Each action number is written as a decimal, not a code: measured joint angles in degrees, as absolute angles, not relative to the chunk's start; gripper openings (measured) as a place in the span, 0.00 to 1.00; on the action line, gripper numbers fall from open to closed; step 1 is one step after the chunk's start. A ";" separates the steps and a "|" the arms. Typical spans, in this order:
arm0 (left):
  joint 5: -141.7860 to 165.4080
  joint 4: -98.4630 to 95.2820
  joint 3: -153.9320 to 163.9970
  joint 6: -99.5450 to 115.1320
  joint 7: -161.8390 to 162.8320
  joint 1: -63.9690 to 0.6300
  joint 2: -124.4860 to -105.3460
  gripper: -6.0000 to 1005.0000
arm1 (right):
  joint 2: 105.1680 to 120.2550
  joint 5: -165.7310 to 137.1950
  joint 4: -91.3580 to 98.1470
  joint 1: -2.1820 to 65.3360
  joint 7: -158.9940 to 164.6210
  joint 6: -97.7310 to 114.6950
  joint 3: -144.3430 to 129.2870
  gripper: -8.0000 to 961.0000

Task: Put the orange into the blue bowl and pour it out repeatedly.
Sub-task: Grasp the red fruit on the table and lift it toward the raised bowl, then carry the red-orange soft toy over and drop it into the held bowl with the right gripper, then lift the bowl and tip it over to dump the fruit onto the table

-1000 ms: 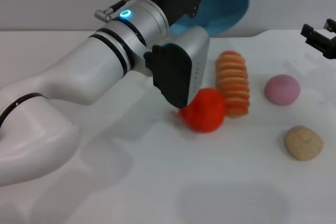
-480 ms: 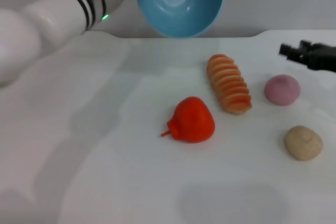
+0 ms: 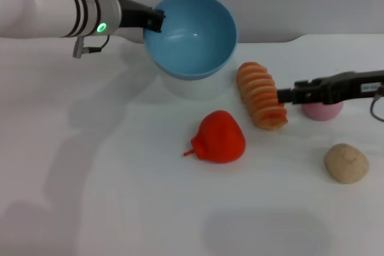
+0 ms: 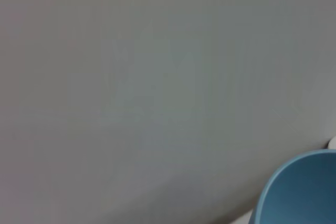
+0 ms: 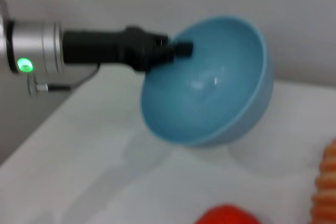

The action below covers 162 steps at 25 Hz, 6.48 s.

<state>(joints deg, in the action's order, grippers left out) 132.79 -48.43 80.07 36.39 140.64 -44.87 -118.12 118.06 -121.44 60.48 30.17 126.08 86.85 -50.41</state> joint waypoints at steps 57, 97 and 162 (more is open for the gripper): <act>132.27 -49.41 82.70 32.02 142.70 -42.06 -118.32 0.00 | 118.84 -106.88 42.92 33.93 109.74 72.74 -64.78 0.01; 130.16 -56.98 91.66 40.18 142.70 -42.01 -118.44 0.00 | 118.38 -112.33 56.56 38.46 119.60 75.37 -56.49 0.07; 165.19 -69.18 117.58 0.44 130.10 -31.10 -118.93 0.00 | 118.90 -70.66 29.03 17.42 55.87 60.30 -42.69 0.79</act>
<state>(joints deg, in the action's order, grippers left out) 165.19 -69.18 117.58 0.44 130.10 -31.10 -118.93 118.90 -70.67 29.03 17.42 55.87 60.30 -42.69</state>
